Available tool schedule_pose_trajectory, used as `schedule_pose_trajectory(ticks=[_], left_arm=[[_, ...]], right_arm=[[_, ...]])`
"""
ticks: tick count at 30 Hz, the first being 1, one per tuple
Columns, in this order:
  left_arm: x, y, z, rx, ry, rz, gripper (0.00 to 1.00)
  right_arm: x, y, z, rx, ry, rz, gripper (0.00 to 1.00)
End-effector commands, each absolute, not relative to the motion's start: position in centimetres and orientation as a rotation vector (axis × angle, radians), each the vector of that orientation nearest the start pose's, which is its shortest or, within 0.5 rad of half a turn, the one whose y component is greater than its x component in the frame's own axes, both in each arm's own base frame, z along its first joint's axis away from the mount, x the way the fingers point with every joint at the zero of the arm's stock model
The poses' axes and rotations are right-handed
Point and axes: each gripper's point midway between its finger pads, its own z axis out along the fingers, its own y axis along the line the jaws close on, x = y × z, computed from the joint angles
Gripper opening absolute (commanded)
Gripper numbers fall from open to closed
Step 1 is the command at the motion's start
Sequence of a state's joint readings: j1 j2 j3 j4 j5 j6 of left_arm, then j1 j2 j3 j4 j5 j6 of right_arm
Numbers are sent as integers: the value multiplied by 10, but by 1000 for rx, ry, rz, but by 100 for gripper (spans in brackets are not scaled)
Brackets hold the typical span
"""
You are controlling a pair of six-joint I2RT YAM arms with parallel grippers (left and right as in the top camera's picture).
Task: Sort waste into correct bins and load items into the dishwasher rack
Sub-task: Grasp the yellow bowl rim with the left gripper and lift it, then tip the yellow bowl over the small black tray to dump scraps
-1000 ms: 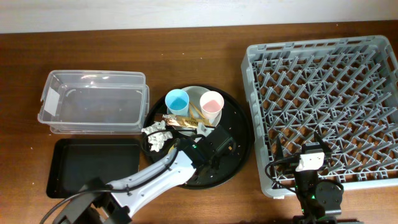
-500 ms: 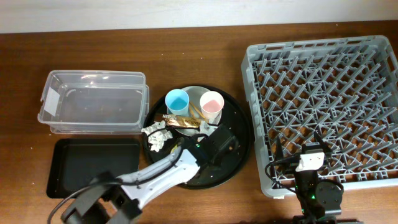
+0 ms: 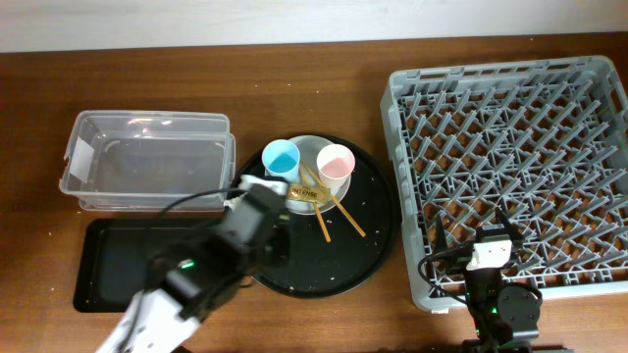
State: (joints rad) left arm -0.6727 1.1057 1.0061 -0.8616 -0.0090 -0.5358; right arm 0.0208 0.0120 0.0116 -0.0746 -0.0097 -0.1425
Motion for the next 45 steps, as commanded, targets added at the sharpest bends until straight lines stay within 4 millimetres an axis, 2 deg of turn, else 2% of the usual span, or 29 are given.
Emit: schedule_pose_trajectory(ticks=[1,3,4,5,7,8,9,11,17,20,24,30,35,38,39,40,45], left_arm=[[236,-131,212,90,2513,-502,1],[239,-86,213,-61,2521,-484,0],[240,-70,210,-113,2534,-481,0],[242,-61,212,-145,2518,-535,0],[247,-35,213,-251,2486,-521,0],[247,-28,211,-274,2478,-529,0],[247,-22,205,-319,2475,-539,0],[248,-1,179,-438,2449,-585,0],[248,45,154,-589,2222,-899,0],[251,72,153,-651,1957,-1194,0],[258,85,141,-769,1753,-1450,0],[257,82,150,-830,1667,-1555,0],[255,81,156,-872,1625,-1598,0],[244,102,160,-992,1528,-1577,0],[242,113,159,-972,1516,-1522,0],[239,112,160,-1021,1498,-1547,0],[236,105,166,-995,1504,-1528,0]], right_arm=[[246,7,156,-146,1644,-85,98],[246,7,156,-146,1644,-85,98],[246,7,156,-146,1644,-85,98],[246,7,156,-146,1644,-85,99],[246,7,156,-146,1644,-85,98],[246,7,156,-146,1644,-85,98],[246,7,156,-146,1644,-85,98],[246,7,156,-146,1644,-85,98],[246,7,156,-146,1644,-85,98],[246,7,156,-146,1644,-85,98],[246,7,156,-146,1644,-85,98],[246,7,156,-146,1644,-85,98],[246,7,156,-146,1644,-85,98],[246,7,156,-146,1644,-85,98],[246,7,156,-146,1644,-85,98],[246,7,156,-146,1644,-85,98],[246,7,156,-146,1644,-85,99]])
